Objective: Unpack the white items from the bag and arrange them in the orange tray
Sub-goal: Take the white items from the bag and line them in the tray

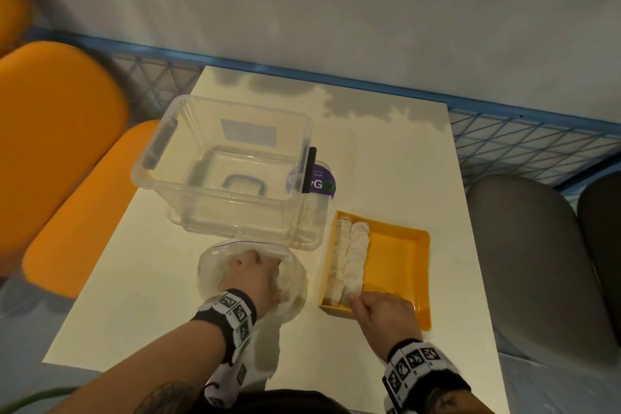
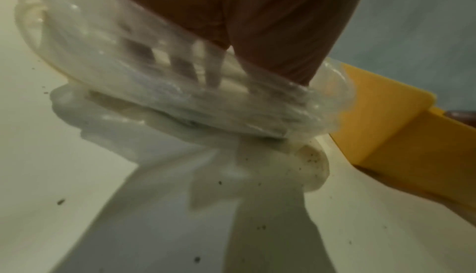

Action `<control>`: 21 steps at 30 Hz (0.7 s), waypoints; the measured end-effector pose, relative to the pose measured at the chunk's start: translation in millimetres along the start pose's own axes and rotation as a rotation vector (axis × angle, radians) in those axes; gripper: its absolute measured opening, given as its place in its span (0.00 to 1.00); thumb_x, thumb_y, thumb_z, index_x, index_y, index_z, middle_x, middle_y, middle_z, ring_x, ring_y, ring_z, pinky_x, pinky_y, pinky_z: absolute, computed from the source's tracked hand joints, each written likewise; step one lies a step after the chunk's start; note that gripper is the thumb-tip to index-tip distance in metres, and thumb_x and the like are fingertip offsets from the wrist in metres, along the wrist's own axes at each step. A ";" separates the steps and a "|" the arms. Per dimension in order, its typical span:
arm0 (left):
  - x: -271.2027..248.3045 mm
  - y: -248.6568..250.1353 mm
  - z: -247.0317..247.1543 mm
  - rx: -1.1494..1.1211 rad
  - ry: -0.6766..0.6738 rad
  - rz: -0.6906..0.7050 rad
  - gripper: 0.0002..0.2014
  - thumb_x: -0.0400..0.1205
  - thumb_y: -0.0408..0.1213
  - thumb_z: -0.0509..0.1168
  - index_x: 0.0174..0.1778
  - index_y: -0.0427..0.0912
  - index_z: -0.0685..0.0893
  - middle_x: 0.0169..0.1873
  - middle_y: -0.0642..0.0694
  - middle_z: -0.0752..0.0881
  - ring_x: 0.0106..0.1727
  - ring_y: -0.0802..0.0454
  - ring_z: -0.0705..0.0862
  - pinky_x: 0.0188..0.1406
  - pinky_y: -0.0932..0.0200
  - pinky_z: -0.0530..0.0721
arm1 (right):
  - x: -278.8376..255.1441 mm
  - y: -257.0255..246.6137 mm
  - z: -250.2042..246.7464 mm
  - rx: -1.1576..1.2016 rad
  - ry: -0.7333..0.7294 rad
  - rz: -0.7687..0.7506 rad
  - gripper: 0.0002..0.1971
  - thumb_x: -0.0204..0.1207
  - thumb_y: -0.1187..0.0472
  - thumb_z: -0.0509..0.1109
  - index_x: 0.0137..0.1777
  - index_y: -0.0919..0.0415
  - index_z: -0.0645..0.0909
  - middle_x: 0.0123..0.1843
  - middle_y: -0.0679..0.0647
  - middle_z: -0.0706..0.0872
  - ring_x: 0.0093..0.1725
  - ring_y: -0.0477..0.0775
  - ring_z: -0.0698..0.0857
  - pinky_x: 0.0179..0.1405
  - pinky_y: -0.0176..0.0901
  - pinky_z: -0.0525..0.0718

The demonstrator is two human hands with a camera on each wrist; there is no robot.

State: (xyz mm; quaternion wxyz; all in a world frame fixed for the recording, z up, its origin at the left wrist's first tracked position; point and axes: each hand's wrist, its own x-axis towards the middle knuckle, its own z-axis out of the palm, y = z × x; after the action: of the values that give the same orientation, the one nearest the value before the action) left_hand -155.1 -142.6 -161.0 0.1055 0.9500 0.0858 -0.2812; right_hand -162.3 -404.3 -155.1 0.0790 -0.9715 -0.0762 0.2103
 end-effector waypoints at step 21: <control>4.2 -6.3 -20.9 -1.175 0.052 -0.276 0.05 0.81 0.31 0.60 0.40 0.42 0.75 0.29 0.40 0.83 0.27 0.45 0.78 0.24 0.52 0.76 | 2.2 0.2 -3.2 0.081 -0.079 0.022 0.25 0.83 0.35 0.44 0.39 0.46 0.77 0.40 0.46 0.85 0.47 0.52 0.83 0.57 0.52 0.76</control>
State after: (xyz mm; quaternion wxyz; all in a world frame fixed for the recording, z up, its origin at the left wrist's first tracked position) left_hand -142.2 -130.8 -147.1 0.5730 0.7193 0.3518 -0.1743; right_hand -158.9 -404.5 -153.1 0.1127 -0.9591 -0.0603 0.2524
